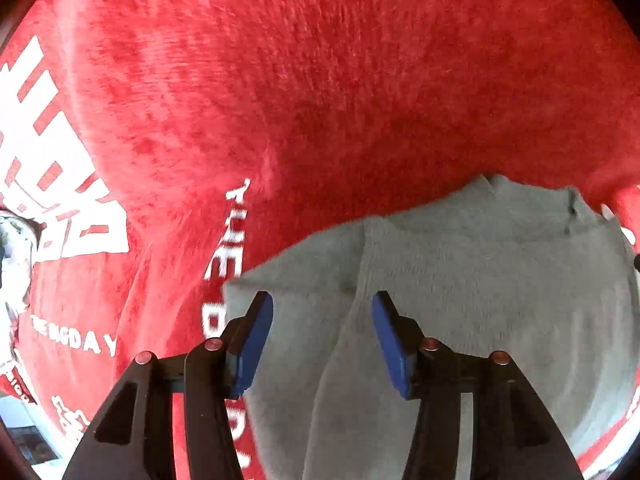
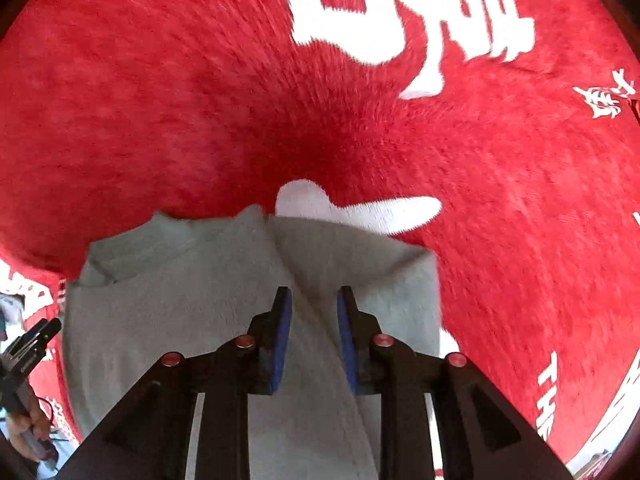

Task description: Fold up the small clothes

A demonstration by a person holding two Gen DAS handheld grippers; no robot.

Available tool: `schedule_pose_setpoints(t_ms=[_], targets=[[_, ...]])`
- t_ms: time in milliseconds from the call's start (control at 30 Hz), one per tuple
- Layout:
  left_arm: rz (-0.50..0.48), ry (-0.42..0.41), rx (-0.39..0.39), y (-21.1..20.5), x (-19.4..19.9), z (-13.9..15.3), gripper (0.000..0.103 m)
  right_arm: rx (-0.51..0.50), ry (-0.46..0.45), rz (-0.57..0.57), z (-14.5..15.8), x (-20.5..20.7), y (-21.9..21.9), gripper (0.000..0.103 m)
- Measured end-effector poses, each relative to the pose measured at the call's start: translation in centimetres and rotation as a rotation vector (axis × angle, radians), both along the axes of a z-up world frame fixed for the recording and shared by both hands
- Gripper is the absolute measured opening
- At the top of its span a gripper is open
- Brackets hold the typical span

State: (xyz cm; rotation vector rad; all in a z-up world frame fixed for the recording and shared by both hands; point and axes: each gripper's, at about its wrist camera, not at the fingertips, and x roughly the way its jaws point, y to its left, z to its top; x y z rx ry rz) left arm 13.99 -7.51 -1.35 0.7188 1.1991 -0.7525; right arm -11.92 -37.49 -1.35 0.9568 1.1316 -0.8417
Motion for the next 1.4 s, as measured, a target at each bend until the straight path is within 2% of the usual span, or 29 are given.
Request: schedule_pose_setpoints(t_ms=[100,200,267,400,467,500,633,833,967,1067,1200,1400], targets=[[-0.038,0.014,0.012,1.3,-1.6,1.5,0.053,-0.030,-0.049,0.037,2.4,-0.8,3.1,0.025],[-0.078,0.041,0.034,2.3,-4.1,1.8,0.054,0.001,-0.089,0.072,2.8,-0.9,5.7,0.025],[-0.088,0.059,0.061,3.0,-5.5,1.1,0.054,0.023,-0.095,0.100,2.3,-0.8,7.8,0.025],[-0.084,0.081,0.125,3.9,-8.3,-1.7,0.054,0.072,-0.034,0.128,-0.5,-0.5,10.8,0.025],[-0.089,0.039,0.108,4.2,-8.8,-1.7,0.063,0.062,-0.057,0.106,-0.9,-1.7,11.1,0.023],[-0.090,0.032,0.113,4.2,-8.9,-1.7,0.064,0.059,-0.055,0.099,-0.8,-1.9,10.9,0.023],[-0.106,0.052,0.129,3.8,-8.3,-1.2,0.064,0.049,-0.011,0.048,-0.2,-3.6,10.1,0.023],[-0.128,0.022,0.193,4.5,-8.0,-1.9,0.065,0.055,0.028,0.007,0.3,-5.0,8.8,0.023],[-0.113,0.091,0.175,5.5,-8.4,-0.5,0.065,0.022,0.050,0.027,1.8,-4.5,10.0,0.027],[-0.154,0.096,0.217,6.2,-9.7,-1.2,0.065,0.053,0.054,0.043,1.3,-3.3,11.2,0.027],[-0.214,0.059,0.261,7.2,-11.5,-2.5,0.065,0.087,0.073,0.055,1.0,-3.0,12.7,0.027],[-0.192,0.082,0.271,7.7,-10.9,-2.5,0.066,0.157,0.131,0.027,-0.5,-3.9,13.3,0.028]])
